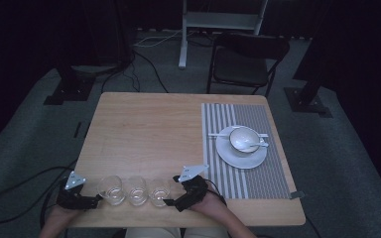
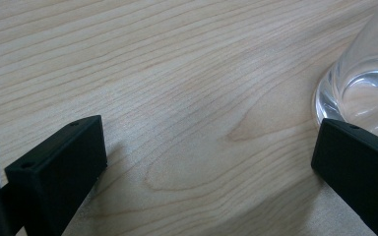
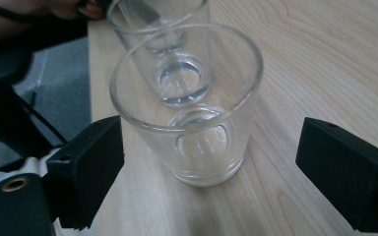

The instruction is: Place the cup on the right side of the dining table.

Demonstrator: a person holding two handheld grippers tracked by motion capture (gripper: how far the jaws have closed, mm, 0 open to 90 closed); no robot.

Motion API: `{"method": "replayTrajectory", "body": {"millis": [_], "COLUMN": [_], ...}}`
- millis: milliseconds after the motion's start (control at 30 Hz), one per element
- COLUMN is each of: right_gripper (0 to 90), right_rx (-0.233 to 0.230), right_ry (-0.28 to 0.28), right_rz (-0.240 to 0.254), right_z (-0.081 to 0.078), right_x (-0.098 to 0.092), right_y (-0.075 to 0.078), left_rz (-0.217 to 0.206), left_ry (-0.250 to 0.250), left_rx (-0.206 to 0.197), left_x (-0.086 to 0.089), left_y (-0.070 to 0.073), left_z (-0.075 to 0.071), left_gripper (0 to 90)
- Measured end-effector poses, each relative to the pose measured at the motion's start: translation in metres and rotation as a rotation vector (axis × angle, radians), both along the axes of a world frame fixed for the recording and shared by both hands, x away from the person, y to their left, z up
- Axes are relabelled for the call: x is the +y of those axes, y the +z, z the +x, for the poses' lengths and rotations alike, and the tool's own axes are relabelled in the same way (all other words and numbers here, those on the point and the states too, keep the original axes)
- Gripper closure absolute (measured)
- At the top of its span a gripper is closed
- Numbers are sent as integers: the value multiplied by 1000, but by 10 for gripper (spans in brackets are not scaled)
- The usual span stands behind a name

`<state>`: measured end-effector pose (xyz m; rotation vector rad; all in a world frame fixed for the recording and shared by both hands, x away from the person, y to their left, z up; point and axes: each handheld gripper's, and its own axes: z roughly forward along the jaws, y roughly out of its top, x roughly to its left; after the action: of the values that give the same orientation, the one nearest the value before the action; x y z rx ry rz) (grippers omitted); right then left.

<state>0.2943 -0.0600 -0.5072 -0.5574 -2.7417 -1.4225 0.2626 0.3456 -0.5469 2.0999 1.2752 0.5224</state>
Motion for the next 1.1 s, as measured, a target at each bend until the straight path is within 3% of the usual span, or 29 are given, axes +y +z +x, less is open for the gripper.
{"method": "replayTrajectory", "body": {"millis": [233,400,767,900,1000,1100], "right_gripper": [106,108,133,169,180,191], "right_rx": [9,-36,-63,-70,-43,-72], "right_ry": [13,1,-22,-23,-16,-17], "right_rz": [1,-5,-2,-29,-40,-61], "right_z": [-2,-5,-8,-9,-6,-8], "right_x": [12,24,34,36,36,38], "right_y": [-6,-8,-10,-14,-14,-14], "left_rz": [0,0,0,0,0,0], "left_ry": [-2,-2,-4,-4,-5,-5], "left_rx": [0,0,0,0,0,-1], "left_x": [0,0,0,0,0,0], "left_y": [0,0,0,0,0,0], "left_z": [0,0,0,0,0,0], "left_gripper": [5,6,5,6,6,5]}}
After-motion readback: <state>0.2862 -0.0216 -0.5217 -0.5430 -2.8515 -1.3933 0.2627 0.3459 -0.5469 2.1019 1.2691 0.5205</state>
